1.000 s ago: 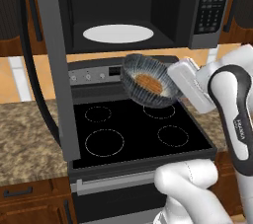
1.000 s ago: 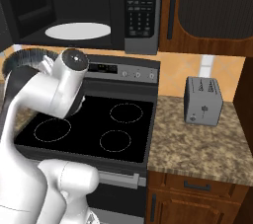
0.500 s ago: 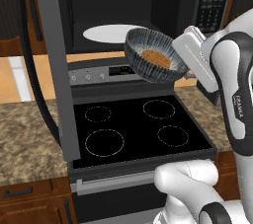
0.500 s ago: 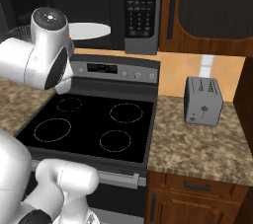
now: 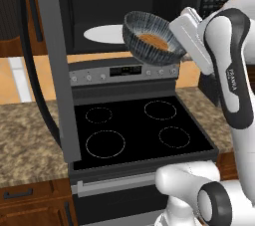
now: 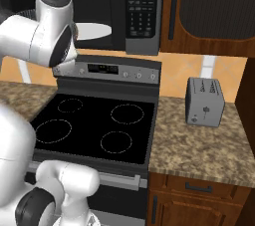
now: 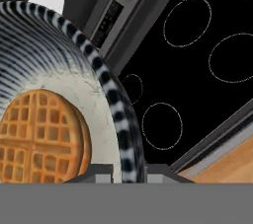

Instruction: Open the microwave, place the bowl with waffle inside the microwave, then close the microwave door and turn it on.

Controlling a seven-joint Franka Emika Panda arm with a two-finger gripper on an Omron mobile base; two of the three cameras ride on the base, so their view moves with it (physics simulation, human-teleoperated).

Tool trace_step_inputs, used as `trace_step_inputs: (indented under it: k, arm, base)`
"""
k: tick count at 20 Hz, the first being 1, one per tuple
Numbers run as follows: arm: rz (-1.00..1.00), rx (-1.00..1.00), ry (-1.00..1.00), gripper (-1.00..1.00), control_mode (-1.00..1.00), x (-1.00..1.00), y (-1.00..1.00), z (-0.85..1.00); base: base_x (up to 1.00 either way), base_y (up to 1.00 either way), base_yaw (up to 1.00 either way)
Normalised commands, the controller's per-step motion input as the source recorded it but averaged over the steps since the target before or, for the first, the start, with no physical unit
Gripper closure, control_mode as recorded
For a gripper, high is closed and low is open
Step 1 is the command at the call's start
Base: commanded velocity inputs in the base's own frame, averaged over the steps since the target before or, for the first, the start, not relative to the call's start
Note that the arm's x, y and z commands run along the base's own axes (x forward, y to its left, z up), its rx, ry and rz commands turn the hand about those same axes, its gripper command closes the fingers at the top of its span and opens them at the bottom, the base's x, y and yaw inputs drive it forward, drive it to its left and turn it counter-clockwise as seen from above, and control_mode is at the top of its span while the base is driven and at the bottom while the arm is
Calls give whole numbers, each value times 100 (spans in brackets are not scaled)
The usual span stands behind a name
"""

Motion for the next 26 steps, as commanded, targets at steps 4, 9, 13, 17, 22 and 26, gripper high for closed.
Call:
trace_step_inputs:
  k: [4, 9, 13, 17, 22, 26]
  arm:
    - [-12, 0, 0, 100, -100, 100, 1, 25]
    - [-25, -4, -1, 100, -100, 100, 17, -7]
    - [-24, -4, -10, 100, -100, 93, 25, -3]
    - [-21, -3, -6, 100, -100, 89, 35, -12]
    - [-16, -1, 0, 100, -100, 73, 37, -26]
    - [-10, 0, 0, 100, -100, 55, 25, -23]
  base:
    - [0, 0, 0]
    - [0, 0, 0]
    - [0, 0, 0]
    - [0, 0, 0]
    - [0, 0, 0]
    - [0, 0, 0]
